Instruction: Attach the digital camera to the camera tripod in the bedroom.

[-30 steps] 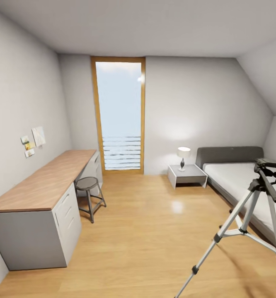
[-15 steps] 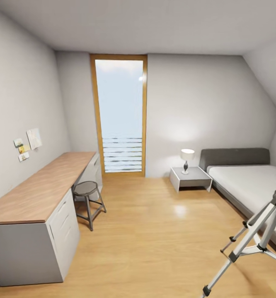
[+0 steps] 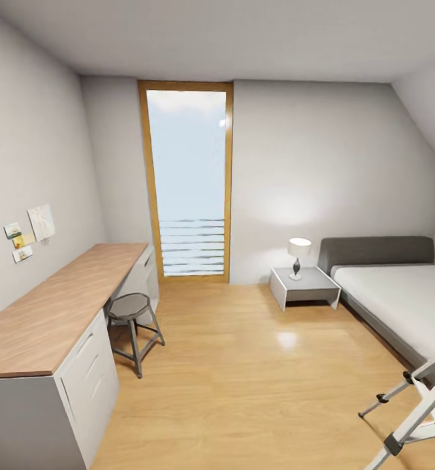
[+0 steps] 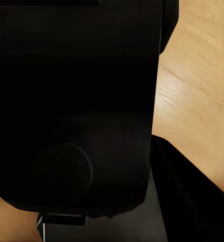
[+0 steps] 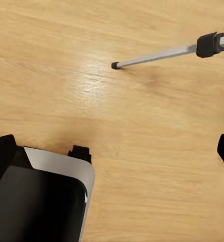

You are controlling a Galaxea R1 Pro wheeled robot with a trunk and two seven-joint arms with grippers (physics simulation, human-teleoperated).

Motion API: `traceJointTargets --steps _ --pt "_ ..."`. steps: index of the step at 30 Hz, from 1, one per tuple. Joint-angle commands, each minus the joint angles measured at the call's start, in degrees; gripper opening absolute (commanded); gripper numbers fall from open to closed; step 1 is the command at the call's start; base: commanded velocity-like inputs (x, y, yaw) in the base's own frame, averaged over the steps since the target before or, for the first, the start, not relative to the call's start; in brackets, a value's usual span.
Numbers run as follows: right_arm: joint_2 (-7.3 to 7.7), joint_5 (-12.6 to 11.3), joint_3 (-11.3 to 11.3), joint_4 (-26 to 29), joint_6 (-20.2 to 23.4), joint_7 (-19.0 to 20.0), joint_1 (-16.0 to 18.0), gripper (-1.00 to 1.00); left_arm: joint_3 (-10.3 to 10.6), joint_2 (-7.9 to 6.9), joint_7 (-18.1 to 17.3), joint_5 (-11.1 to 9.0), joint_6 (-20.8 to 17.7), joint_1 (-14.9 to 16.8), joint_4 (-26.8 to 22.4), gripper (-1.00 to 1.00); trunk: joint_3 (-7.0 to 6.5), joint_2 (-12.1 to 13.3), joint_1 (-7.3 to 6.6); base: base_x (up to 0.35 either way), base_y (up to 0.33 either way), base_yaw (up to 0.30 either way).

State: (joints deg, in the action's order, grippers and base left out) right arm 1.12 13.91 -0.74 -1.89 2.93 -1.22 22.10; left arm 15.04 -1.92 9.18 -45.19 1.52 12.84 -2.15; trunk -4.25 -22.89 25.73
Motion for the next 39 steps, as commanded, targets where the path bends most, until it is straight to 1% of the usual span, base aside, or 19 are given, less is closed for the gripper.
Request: traceJointTargets --steps 1,9,15,31,39 --pt "0.00 0.4 -0.1 -0.1 0.1 -0.1 0.1 1.00 0.5 -0.01 0.2 -0.3 0.1 0.0 0.0 -1.00 0.02 0.0 0.05 0.324 0.000 0.000" --pt "0.02 0.4 -0.1 -0.1 0.0 -0.1 0.1 1.00 0.5 0.03 0.2 -0.3 0.1 0.0 0.0 -1.00 0.02 0.0 0.05 0.324 0.013 0.000" --pt "0.03 0.5 -0.1 -0.1 -0.2 -0.1 0.1 1.00 0.6 0.06 0.2 -0.3 0.3 0.0 0.0 -1.00 0.02 0.0 0.05 0.313 0.150 0.000" --pt "0.04 0.5 -0.1 -0.1 -0.2 -0.1 0.1 1.00 0.6 0.11 0.2 -0.2 0.4 0.0 -0.1 -1.00 0.02 0.0 0.05 0.249 0.266 -0.001" --pt "0.02 0.5 -0.1 0.0 -0.3 -0.2 -1.1 1.00 0.6 0.21 0.2 -0.1 0.4 0.0 -0.1 -1.00 -0.04 0.0 0.05 0.221 0.289 -0.161"
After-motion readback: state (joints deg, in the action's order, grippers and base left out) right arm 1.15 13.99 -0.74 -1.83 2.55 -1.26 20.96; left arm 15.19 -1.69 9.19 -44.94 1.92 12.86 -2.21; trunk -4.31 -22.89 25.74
